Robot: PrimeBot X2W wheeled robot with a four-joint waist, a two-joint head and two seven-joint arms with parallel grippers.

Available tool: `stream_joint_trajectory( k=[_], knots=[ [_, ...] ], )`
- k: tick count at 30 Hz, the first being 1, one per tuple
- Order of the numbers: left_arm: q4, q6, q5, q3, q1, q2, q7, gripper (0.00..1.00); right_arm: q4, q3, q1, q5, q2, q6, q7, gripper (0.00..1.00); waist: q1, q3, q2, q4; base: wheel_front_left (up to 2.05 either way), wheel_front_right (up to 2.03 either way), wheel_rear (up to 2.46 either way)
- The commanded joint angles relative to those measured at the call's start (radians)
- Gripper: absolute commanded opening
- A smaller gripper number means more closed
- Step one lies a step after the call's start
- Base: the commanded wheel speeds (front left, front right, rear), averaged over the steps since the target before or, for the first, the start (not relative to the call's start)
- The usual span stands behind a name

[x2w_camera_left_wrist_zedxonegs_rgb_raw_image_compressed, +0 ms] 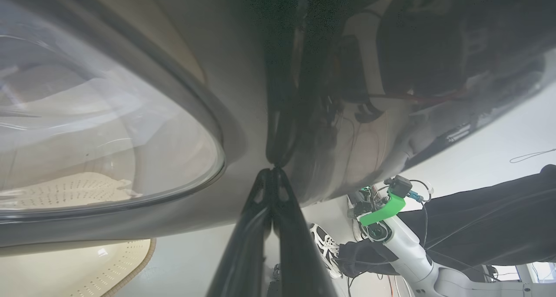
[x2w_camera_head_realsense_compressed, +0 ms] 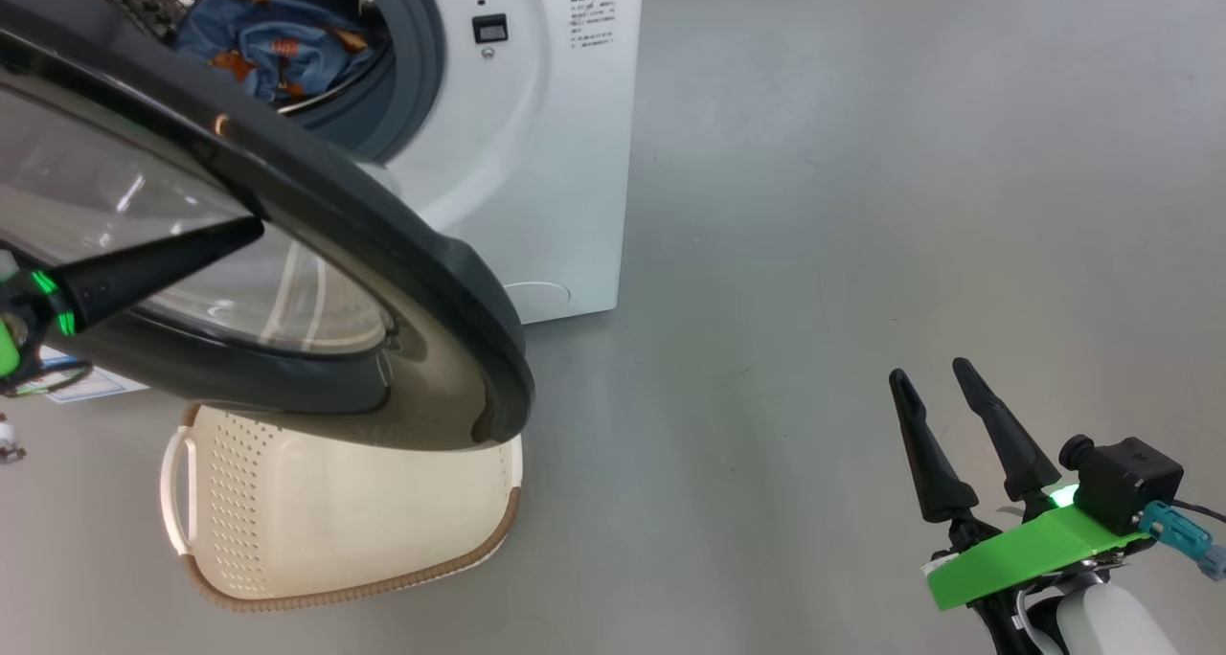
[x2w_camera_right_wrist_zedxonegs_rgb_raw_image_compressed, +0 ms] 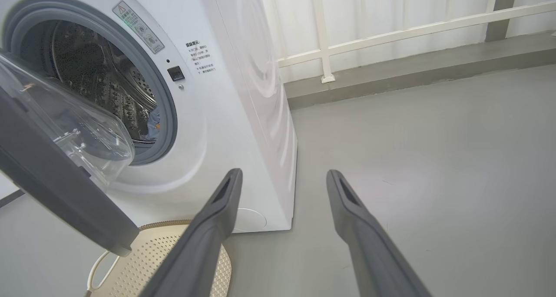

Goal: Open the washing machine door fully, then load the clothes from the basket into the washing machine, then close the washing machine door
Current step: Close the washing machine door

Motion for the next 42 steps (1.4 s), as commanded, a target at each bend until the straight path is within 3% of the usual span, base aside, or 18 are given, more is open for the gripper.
stream_joint_trajectory(
  k=[1,14,18,19,20,32,42],
  knots=[
    [-0.012,-0.007,0.01,0.041,-0.051,0.051,-0.01,0.0,-0.027,0.013,-0.004,-0.014,0.0,0.002,-0.005,1.0,0.0,0.003,-0.0001,-0.001,0.0,0.0,0.0],
    [-0.007,-0.007,0.01,0.071,0.075,0.077,-0.078,0.0,-0.015,0.019,0.013,-0.014,-0.005,0.002,-0.005,1.0,0.0,-0.039,-0.0001,0.043,0.0,0.0,0.0],
    [-0.011,-0.007,0.021,0.095,0.164,0.084,-0.127,0.5,-0.014,0.016,0.026,-0.011,-0.015,0.002,-0.005,1.0,0.0,-0.056,-0.0001,0.058,0.0,0.0,0.0],
    [-0.008,-0.007,0.028,0.099,0.184,0.082,-0.148,0.96,-0.014,0.012,0.03,-0.009,-0.018,0.002,-0.005,1.0,0.0,-0.06,-0.0001,0.064,0.0,0.0,0.0],
    [-0.004,-0.007,0.035,0.101,0.204,0.077,-0.169,1.0,-0.014,0.008,0.034,-0.008,-0.022,0.002,-0.005,1.0,0.0,-0.064,-0.0001,0.069,0.0,0.0,0.0],
    [-0.005,-0.007,0.087,0.054,0.398,0.032,-0.41,1.0,-0.012,-0.033,0.082,-0.006,-0.057,0.002,-0.005,1.0,0.0,-0.092,-0.0001,0.106,0.0,0.0,0.0],
    [0.033,-0.007,0.112,-0.006,0.511,0.027,-0.617,1.0,-0.011,-0.039,0.085,-0.005,-0.072,0.002,-0.005,1.0,0.0,-0.093,-0.0001,0.099,0.0,0.0,0.0]
  ],
)
